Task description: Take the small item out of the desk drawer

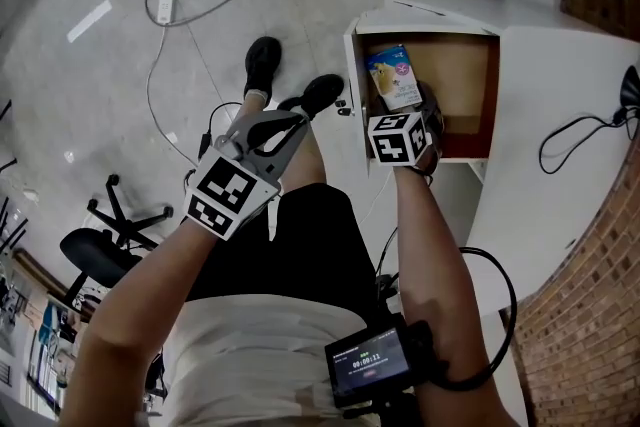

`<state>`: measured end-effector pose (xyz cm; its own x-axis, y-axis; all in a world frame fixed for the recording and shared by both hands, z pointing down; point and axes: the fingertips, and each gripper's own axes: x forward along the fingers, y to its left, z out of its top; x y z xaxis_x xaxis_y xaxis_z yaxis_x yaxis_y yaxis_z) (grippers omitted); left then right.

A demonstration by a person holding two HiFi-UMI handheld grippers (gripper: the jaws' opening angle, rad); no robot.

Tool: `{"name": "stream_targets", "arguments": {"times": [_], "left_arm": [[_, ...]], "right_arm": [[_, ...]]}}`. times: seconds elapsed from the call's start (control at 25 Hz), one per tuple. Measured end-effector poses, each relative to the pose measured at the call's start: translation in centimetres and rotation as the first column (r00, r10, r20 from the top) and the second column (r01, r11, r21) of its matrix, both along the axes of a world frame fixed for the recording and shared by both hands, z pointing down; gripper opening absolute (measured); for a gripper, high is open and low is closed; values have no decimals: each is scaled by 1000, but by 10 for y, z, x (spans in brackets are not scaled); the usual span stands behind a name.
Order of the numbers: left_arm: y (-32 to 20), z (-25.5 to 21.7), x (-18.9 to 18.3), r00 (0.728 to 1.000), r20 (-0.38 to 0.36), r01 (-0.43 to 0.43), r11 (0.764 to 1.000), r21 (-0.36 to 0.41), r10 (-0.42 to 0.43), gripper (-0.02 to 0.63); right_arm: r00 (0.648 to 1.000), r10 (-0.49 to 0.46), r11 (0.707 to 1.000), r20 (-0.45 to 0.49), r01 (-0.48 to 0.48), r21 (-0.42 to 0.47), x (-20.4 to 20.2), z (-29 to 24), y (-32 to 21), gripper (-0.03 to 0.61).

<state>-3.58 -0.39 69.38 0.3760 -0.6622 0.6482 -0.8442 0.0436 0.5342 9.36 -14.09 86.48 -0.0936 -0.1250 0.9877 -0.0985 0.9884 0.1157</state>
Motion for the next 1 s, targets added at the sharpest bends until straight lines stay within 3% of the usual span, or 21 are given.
{"name": "stream_targets", "arguments": {"times": [1.0], "left_arm": [[-5,-1,-1,1000,7,-7,1000,-13,8,18]], "right_arm": [[996,-1,1000,-88,0,-9,7,22,-3,342]]}}
